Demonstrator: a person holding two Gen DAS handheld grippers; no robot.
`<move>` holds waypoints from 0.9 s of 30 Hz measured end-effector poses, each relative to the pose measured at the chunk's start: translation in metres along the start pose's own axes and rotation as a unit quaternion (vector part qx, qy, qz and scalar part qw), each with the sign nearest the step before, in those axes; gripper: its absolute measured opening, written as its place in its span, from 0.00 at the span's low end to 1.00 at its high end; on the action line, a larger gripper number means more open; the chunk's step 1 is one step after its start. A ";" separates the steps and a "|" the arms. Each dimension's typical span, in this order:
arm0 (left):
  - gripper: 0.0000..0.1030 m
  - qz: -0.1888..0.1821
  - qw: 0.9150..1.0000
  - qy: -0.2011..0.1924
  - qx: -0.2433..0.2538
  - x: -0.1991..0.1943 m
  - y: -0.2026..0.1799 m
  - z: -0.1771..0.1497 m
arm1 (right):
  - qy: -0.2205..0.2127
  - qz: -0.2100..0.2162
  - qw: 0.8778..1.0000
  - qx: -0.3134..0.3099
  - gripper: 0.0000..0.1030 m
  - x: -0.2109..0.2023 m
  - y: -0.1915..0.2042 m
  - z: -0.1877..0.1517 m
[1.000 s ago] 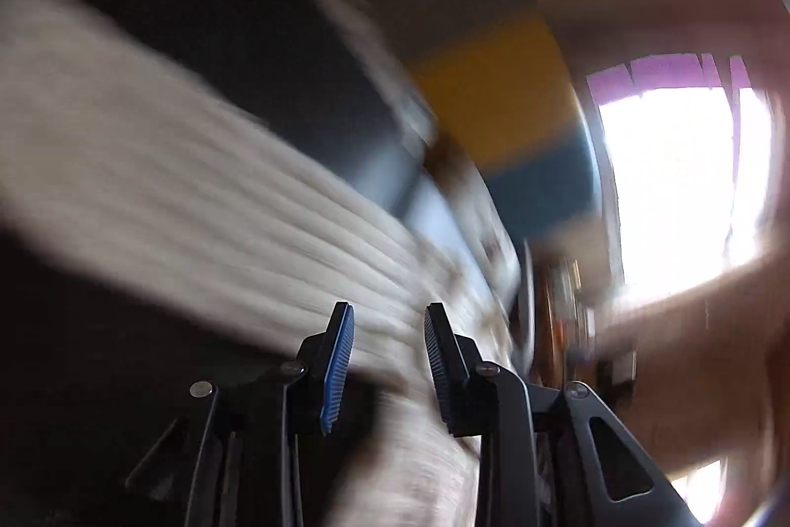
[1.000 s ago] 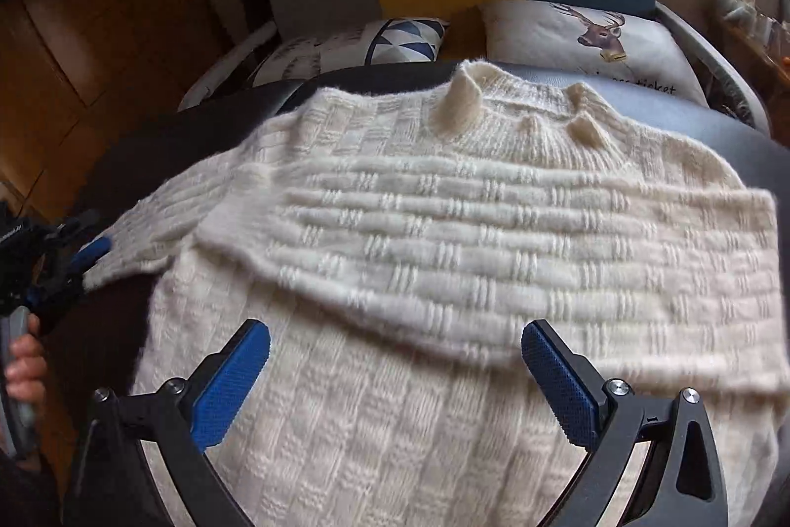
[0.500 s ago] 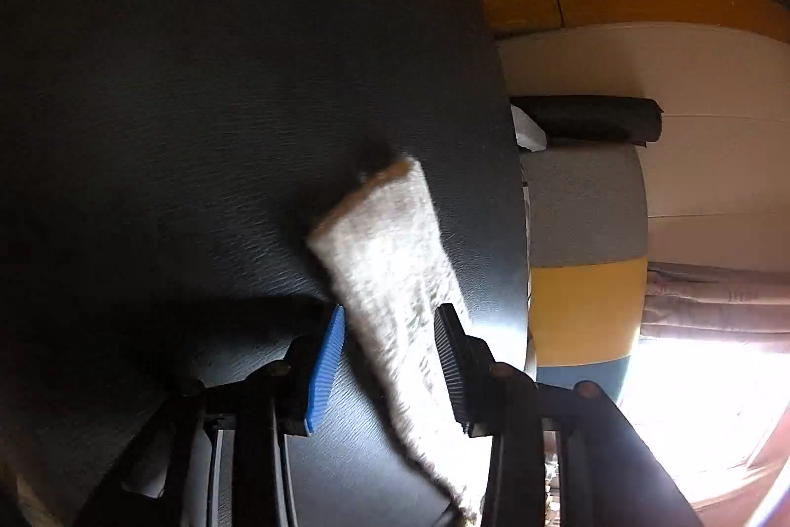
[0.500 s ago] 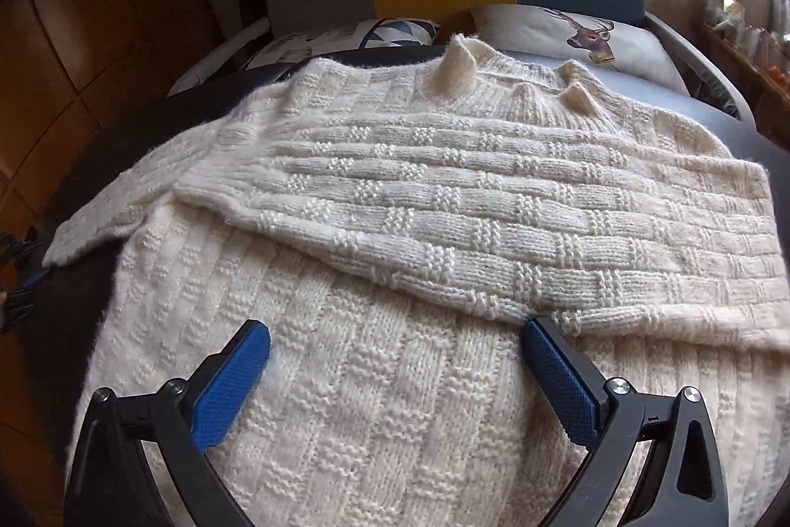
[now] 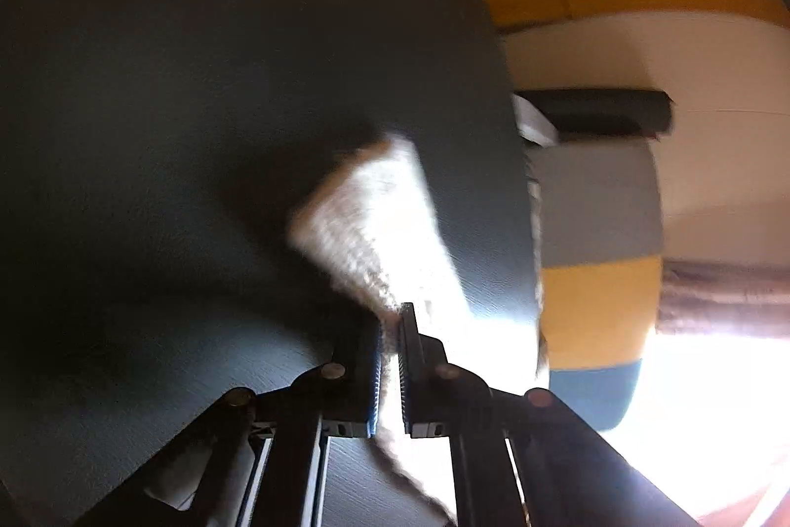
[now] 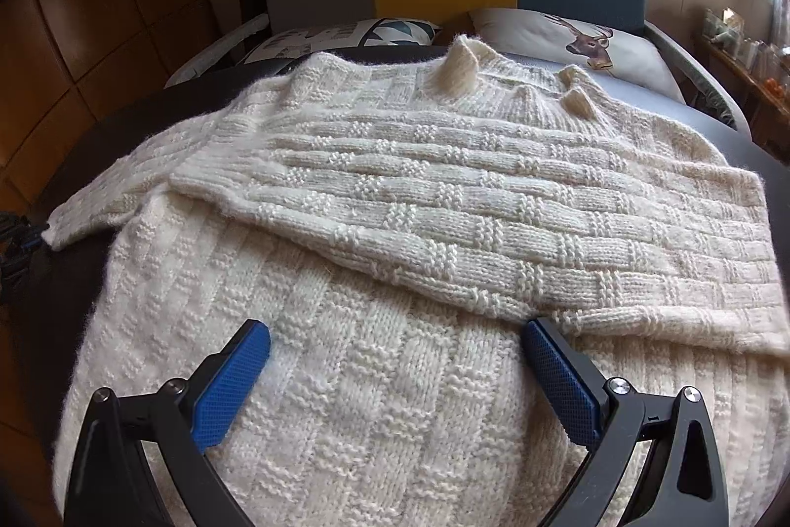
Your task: Fold clothes
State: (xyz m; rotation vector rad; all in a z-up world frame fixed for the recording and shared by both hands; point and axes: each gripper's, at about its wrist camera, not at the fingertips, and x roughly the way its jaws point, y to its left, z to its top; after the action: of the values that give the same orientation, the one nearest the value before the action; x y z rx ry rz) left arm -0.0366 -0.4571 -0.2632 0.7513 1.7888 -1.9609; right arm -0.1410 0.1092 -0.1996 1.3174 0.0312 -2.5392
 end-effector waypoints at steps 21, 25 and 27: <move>0.05 -0.103 0.941 0.202 0.251 0.087 -0.225 -0.227 | -0.020 0.008 0.999 0.041 1.00 -0.044 -0.030 -0.006; 0.05 -0.087 0.920 0.254 0.287 0.111 -0.236 -0.288 | -0.027 0.027 0.997 0.063 1.00 -0.052 -0.048 -0.009; 0.05 -0.074 0.910 0.271 0.307 0.120 -0.233 -0.318 | -0.028 0.042 0.996 0.075 1.00 -0.056 -0.058 -0.011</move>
State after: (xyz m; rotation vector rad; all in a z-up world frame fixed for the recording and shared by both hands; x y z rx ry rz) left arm -0.2299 -0.1057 -0.1685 1.5232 1.5010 -2.6538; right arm -0.1164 0.1793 -0.1676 1.2699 -0.2257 -2.5476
